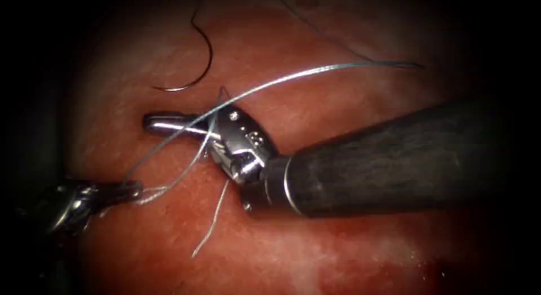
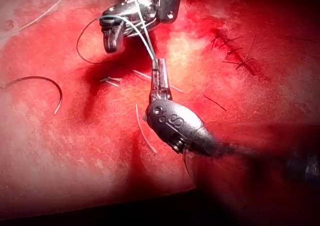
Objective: Wound Closure
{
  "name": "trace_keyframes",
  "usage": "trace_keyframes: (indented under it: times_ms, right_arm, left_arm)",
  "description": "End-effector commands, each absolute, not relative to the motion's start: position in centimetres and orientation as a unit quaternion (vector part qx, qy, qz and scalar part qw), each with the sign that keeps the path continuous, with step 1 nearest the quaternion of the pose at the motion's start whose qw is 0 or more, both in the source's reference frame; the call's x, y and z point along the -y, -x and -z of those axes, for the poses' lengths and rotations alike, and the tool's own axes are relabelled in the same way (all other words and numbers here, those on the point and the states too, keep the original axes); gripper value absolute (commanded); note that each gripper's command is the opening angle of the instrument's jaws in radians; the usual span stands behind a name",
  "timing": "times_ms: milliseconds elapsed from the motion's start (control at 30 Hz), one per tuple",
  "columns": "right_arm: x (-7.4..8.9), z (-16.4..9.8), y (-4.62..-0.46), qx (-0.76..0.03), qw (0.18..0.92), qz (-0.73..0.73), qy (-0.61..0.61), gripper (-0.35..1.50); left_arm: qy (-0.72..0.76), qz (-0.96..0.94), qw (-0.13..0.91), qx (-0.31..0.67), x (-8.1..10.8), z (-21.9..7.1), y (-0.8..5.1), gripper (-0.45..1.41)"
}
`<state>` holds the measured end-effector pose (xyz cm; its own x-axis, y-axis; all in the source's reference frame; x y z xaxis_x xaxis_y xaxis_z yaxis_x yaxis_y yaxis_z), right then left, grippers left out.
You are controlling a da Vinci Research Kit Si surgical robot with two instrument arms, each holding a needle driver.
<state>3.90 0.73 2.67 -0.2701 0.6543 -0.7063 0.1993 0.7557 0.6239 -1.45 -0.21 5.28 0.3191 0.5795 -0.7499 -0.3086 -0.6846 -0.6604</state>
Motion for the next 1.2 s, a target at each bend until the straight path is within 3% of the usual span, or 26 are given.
trace_keyframes:
  times_ms: [33,233,400,567,767,1200]
  right_arm:
    - [-0.54,-2.70,-3.87,-0.765,0.543,-0.198,-0.285,-0.35]
    - [-0.49,-2.67,-3.71,-0.743,0.573,-0.151,-0.312,-0.32]
    - [-0.47,-2.65,-3.64,-0.727,0.587,-0.123,-0.335,0.09]
    - [-0.48,-2.66,-3.64,-0.715,0.615,-0.072,-0.323,0.22]
    - [-0.49,-2.66,-3.69,-0.692,0.645,-0.008,-0.324,0.64]
    - [-0.31,-2.78,-3.78,-0.637,0.678,0.091,-0.356,0.57]
  left_arm:
    - [0.712,-0.578,0.389,0.092,0.32,-5.37,1.45,-0.45]
    - [0.708,-0.576,0.398,0.090,0.18,-5.62,1.53,-0.45]
    - [0.703,-0.584,0.394,0.094,0.12,-5.82,1.67,-0.45]
    - [0.701,-0.588,0.390,0.099,0.08,-5.98,1.79,-0.45]
    - [0.697,-0.593,0.390,0.101,-0.03,-6.05,1.79,-0.45]
    - [0.692,-0.599,0.391,0.101,-0.32,-6.24,1.82,-0.45]
